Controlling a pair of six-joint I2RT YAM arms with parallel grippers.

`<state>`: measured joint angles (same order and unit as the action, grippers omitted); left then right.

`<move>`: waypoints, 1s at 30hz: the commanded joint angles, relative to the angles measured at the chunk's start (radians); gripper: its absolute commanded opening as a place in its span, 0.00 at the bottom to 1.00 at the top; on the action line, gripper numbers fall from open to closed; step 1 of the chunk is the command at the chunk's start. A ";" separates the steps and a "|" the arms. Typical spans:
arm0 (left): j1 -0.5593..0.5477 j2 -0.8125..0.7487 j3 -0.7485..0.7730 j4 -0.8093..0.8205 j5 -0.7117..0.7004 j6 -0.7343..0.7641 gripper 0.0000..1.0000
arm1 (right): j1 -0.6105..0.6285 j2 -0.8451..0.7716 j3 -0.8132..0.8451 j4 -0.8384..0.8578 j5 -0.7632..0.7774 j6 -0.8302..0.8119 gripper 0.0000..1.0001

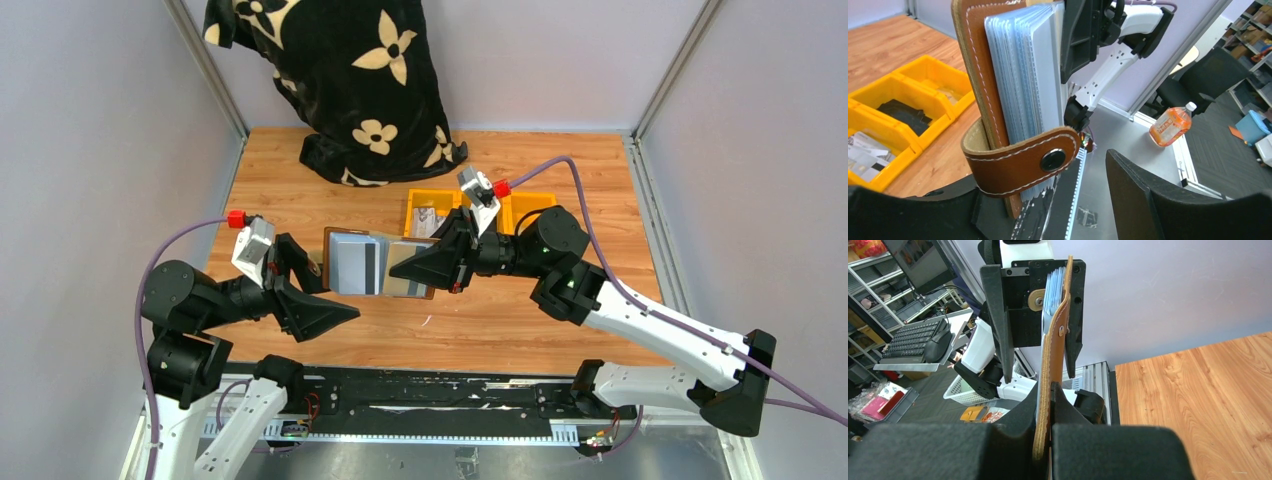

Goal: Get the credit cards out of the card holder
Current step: Remove the credit card from the card holder.

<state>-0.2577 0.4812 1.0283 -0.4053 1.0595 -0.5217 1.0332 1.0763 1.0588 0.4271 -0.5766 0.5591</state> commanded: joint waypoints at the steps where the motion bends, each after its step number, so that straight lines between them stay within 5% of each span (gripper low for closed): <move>1: -0.003 0.000 0.011 0.080 0.013 -0.066 0.65 | -0.005 -0.011 -0.019 0.078 0.023 0.014 0.00; 14: -0.003 0.027 0.047 0.089 -0.107 -0.066 0.37 | 0.000 -0.008 -0.069 0.178 -0.016 0.065 0.00; 26: -0.003 0.074 0.064 0.145 -0.096 -0.131 0.42 | 0.004 -0.012 -0.107 0.274 -0.064 0.113 0.00; 30: -0.003 0.087 0.065 0.208 -0.061 -0.198 0.50 | 0.004 -0.009 -0.112 0.287 -0.069 0.124 0.00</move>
<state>-0.2577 0.5529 1.0710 -0.2981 0.9779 -0.6487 1.0336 1.0760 0.9623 0.6605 -0.6022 0.6594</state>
